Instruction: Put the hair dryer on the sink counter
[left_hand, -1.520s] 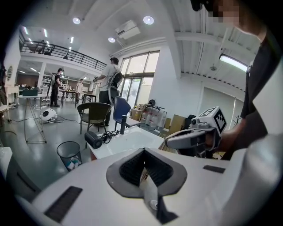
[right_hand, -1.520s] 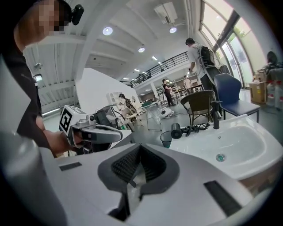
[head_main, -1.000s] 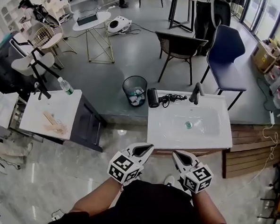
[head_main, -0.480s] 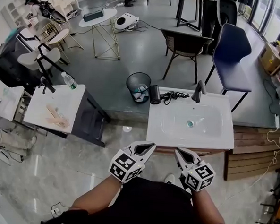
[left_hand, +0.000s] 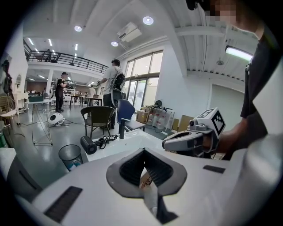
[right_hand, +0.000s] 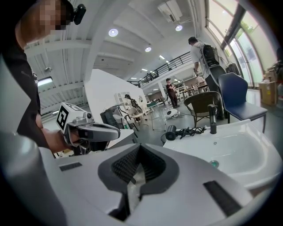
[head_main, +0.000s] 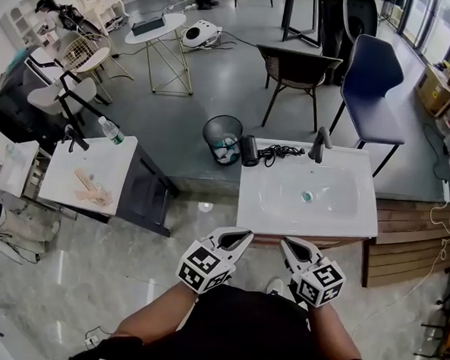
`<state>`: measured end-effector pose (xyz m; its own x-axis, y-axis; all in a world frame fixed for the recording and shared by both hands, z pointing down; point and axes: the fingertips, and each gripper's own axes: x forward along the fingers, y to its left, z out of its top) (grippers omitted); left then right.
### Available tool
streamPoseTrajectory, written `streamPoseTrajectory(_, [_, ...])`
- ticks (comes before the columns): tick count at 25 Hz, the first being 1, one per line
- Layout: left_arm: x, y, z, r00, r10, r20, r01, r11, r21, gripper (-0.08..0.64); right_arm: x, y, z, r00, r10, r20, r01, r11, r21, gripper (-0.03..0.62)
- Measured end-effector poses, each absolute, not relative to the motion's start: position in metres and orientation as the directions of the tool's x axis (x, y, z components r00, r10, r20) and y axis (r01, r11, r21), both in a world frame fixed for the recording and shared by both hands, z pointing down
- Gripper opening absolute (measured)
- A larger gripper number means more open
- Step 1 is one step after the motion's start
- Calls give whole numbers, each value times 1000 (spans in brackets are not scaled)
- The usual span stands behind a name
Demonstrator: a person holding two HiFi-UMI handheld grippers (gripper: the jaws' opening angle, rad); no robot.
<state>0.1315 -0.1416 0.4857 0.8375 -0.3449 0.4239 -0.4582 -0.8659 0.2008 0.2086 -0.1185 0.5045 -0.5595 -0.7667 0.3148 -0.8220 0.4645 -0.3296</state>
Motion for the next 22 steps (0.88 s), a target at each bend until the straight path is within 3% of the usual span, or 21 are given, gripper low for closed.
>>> streamPoseTrajectory(22, [128, -135, 482, 848, -326, 419, -434, -880, 194, 0, 201, -110, 504, -560, -761, 329, -823, 463, -331, 2])
